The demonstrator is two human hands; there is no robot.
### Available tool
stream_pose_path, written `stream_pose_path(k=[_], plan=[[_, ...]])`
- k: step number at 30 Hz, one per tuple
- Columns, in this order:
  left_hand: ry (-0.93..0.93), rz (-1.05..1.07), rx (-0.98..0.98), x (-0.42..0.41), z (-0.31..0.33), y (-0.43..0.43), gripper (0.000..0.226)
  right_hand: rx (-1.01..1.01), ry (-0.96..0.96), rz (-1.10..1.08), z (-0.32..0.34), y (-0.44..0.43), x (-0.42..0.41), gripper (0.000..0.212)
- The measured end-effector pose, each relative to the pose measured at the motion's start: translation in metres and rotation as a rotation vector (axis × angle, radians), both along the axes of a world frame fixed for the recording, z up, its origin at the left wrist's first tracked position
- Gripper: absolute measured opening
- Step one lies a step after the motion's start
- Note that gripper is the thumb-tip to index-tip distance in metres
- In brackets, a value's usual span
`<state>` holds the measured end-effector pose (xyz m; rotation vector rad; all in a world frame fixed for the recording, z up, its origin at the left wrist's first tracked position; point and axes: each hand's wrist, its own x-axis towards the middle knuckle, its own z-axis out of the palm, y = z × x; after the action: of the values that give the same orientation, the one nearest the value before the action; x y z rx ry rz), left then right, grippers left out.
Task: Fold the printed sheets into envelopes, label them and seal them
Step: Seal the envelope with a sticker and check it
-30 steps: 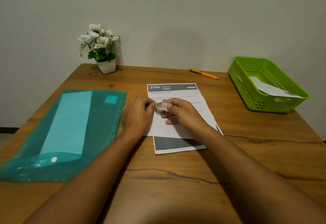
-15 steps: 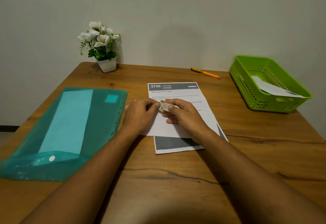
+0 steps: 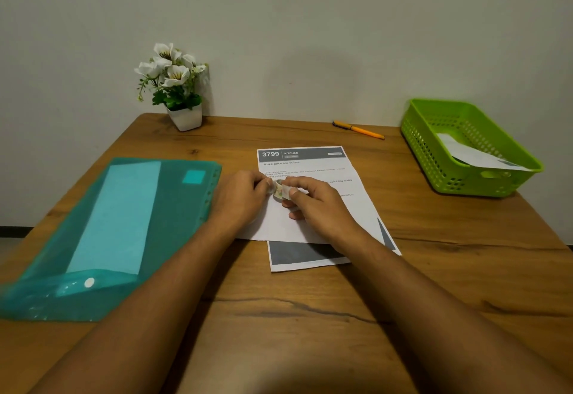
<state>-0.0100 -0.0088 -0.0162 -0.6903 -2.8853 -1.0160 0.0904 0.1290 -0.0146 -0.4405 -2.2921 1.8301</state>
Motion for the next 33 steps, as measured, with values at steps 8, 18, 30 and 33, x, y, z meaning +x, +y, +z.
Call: stream_pose_path(k=[8,18,30,33], plan=[[-0.040,-0.040,0.011,0.000,0.002,-0.001,0.034,0.052,0.001,0.030,0.000,0.000,-0.001,0.029],[-0.355,-0.132,0.159,0.000,0.012,-0.012,0.026,0.072,-0.013,0.049,-0.002,0.002,-0.003,0.030],[-0.145,-0.008,0.119,0.000,0.002,-0.004,0.008,0.014,-0.059,0.096,0.004,0.004,-0.004,0.028],[-0.150,-0.041,0.159,0.004,0.004,-0.008,0.008,-0.004,-0.071,0.111,0.004,0.007,-0.003,0.028]])
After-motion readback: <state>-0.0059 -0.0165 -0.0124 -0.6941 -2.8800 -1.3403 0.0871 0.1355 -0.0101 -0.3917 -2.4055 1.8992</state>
